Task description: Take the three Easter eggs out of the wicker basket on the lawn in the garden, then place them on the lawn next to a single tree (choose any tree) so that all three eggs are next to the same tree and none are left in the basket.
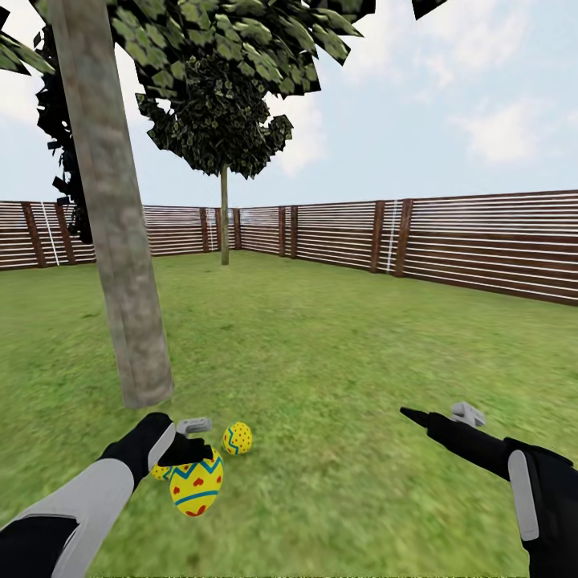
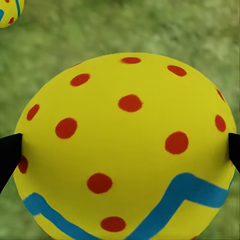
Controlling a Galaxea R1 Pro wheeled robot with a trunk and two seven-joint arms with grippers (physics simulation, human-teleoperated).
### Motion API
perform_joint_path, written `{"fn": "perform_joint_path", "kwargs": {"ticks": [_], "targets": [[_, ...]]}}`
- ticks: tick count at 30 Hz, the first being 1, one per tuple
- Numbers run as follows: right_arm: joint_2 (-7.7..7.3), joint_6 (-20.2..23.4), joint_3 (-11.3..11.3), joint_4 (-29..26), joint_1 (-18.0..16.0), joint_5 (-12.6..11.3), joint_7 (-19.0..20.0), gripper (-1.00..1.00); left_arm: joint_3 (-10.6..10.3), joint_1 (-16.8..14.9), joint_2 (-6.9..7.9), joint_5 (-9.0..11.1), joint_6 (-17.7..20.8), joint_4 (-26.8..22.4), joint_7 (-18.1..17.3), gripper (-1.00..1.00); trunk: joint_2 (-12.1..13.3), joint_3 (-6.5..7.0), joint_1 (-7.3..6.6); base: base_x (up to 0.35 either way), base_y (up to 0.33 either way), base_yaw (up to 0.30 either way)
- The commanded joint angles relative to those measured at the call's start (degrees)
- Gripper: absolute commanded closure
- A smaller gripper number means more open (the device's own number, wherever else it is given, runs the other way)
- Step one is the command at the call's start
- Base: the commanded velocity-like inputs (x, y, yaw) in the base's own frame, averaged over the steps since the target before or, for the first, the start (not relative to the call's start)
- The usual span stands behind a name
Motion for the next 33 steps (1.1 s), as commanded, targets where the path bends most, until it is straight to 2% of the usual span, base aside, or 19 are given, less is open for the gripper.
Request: {"fn": "perform_joint_path", "kwargs": {"ticks": [1,7,26,30,33], "targets": [[0.0,0.47,-0.07,-0.01,-0.05,-0.47,-0.14,-1.0,-0.44,-0.03,0.06,0.49,0.23,-0.08,0.02,1.0,-0.44,-0.25,0.21,0.0,0.0,0.0],[0.02,0.47,-0.07,0.31,-0.05,-0.45,-0.19,-1.0,-0.51,-0.03,-0.01,0.43,0.16,-0.08,-0.08,1.0,-2.85,-1.33,1.53,0.0,0.0,0.0],[0.0,0.47,-0.11,0.55,-0.05,-0.47,-0.22,-1.0,-0.52,-0.03,-0.09,0.41,-0.58,-0.08,0.03,1.0,-3.11,-5.54,2.02,0.0,0.0,0.0],[0.0,0.47,-0.1,0.57,-0.05,-0.5,-0.23,-1.0,-0.52,-0.01,-0.16,0.41,-3.16,-0.08,0.17,1.0,-3.16,-6.42,2.12,0.036,0.0,0.0],[0.0,0.47,-0.07,0.61,-0.05,-0.51,-0.35,-1.0,-0.58,0.09,-1.13,0.33,-6.61,-0.08,0.33,1.0,-3.2,-7.09,2.2,0.086,0.0,0.0]]}}
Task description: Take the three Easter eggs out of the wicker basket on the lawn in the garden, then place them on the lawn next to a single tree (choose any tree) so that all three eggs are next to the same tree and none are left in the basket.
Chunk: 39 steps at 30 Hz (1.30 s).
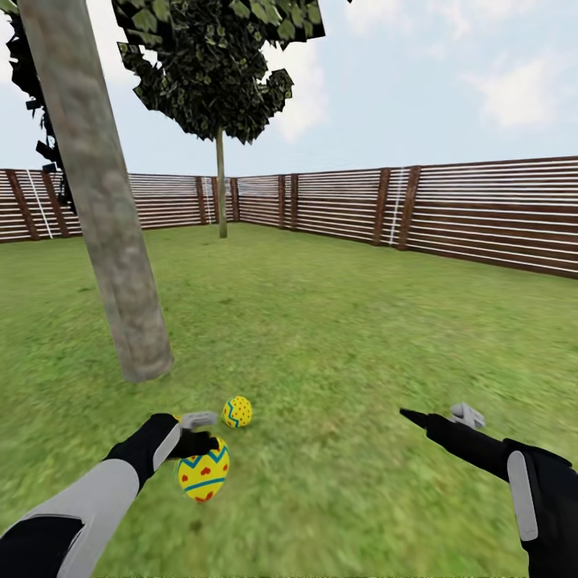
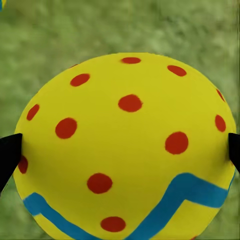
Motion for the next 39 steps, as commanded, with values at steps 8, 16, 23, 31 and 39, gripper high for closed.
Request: {"fn": "perform_joint_path", "kwargs": {"ticks": [8,16,23,31,39], "targets": [[0.0,0.63,-0.01,-0.09,-0.05,-0.53,-0.28,-1.0,-0.57,0.04,-0.57,0.45,-9.72,-0.17,-0.07,1.0,-0.04,-0.29,0.02,0.202,0.0,0.0],[0.0,0.73,0.06,-0.09,-0.05,-0.53,-0.38,-1.0,-0.58,0.21,-0.54,0.37,-13.47,-0.5,-0.12,1.0,-0.04,-0.29,0.02,0.04,0.016,0.0],[-0.08,0.68,-0.02,-0.07,-0.05,-0.48,-0.37,-1.0,-0.58,0.21,-0.51,0.24,-13.42,-0.13,-0.11,1.0,-0.04,-0.29,0.02,0.099,0.066,0.0],[-0.08,0.57,-0.15,-0.07,-0.05,-0.45,-0.3,-1.0,-0.66,0.21,-0.49,0.11,-13.01,-0.08,-0.11,1.0,-0.04,-0.29,0.02,0.112,0.073,0.0],[-0.08,0.46,-0.06,-0.16,-0.05,-0.51,0.22,-1.0,-0.67,0.21,-0.49,0.11,-13.08,-0.08,-0.11,1.0,-0.04,-0.29,0.02,0.082,0.032,0.0]]}}
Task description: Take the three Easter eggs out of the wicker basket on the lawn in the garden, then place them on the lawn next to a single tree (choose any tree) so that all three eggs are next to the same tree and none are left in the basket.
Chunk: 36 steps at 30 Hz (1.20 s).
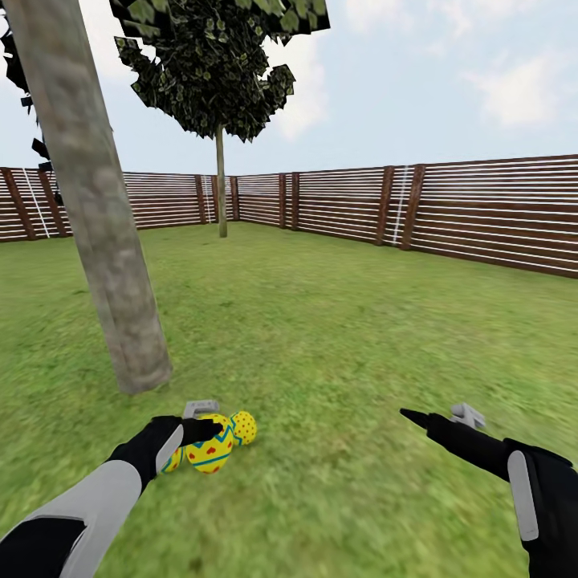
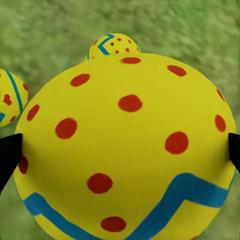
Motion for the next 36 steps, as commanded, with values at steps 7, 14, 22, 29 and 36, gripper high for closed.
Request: {"fn": "perform_joint_path", "kwargs": {"ticks": [7,14,22,29,36], "targets": [[0.01,0.47,-0.08,0.03,-0.05,-0.44,-0.11,-1.0,-0.49,-0.02,0.07,0.56,0.28,-0.04,0.04,1.0,-0.02,-0.06,-0.01,0.096,0.047,0.0],[0.0,0.47,-0.08,0.05,-0.05,-0.44,-0.11,-1.0,-0.47,-0.02,0.07,0.61,-0.04,-0.03,0.04,1.0,-0.02,-0.06,-0.01,0.041,0.008,0.0],[0.0,0.47,-0.15,-0.02,-0.05,-0.44,-0.11,-1.0,-0.47,-0.02,0.13,0.84,-0.36,-0.09,0.08,1.0,-0.12,-1.61,0.17,0.001,0.0,0.0],[0.0,0.47,-0.16,0.04,-0.05,-0.42,-0.11,-1.0,-0.4,-0.02,0.16,0.96,-4.14,-0.35,0.09,1.0,-0.16,-2.28,0.25,0.0,0.0,0.0],[0.0,0.47,-0.16,-0.08,-0.05,-0.44,-0.11,-1.0,-0.38,-0.02,0.16,0.93,-6.78,-0.11,0.13,1.0,-0.23,-3.38,0.38,0.0,0.0,0.0]]}}
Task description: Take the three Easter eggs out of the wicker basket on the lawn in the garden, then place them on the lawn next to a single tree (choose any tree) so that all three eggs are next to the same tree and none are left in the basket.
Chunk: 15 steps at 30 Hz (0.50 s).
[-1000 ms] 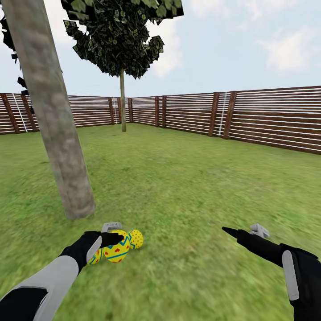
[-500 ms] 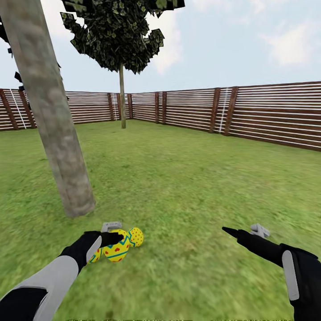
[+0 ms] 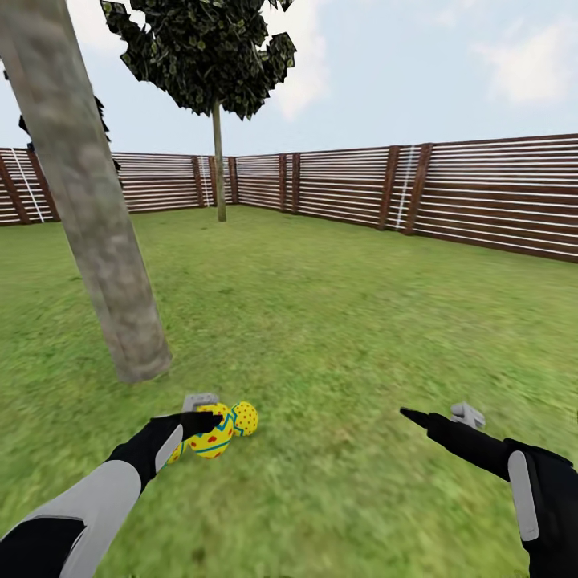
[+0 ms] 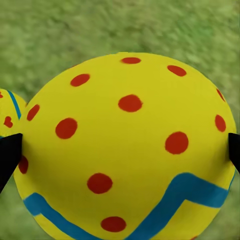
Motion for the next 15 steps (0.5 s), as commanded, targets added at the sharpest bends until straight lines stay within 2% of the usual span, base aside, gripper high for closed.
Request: {"fn": "perform_joint_path", "kwargs": {"ticks": [1,15], "targets": [[0.05,0.46,-0.07,-0.03,-0.04,-0.47,-0.14,-1.0,-0.46,-0.02,0.07,0.57,-0.09,-0.09,0.03,1.0,-0.04,-0.28,0.01,0.0,0.0,0.0],[0.25,0.36,0.49,-0.07,-0.04,-1.05,0.16,-1.0,-0.46,0.07,0.07,0.51,-3.33,0.0,0.04,1.0,-0.23,-3.39,0.37,0.0,0.0,0.0]]}}
